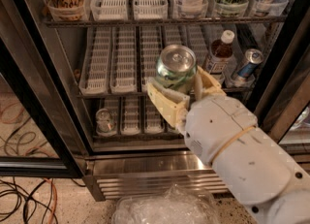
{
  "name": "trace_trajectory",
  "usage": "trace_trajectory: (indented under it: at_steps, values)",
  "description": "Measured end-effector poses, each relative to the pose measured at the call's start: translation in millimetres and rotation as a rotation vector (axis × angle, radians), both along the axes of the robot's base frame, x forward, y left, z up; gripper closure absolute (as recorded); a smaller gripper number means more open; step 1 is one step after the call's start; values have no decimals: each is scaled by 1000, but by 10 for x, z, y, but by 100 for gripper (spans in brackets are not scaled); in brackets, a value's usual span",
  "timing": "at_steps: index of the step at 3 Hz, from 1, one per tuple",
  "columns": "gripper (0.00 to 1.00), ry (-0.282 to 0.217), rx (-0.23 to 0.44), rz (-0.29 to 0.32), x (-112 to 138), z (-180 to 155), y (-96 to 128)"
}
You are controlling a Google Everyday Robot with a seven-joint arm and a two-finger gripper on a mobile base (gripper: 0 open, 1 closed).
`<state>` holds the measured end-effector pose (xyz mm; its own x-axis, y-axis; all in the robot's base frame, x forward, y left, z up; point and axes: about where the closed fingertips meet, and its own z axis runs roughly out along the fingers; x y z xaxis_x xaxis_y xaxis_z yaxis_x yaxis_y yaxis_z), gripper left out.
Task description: Pick green can from top shelf of fridge
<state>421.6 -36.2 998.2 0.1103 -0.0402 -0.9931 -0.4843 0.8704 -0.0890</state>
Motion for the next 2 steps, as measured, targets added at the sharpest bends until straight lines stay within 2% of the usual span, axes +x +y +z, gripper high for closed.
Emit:
trace_trajectory:
  at_steps: [1, 2]
  values:
    - [100, 18, -17, -114, -175, -64, -330]
    - [100, 18, -17, -114, -175, -64, -329]
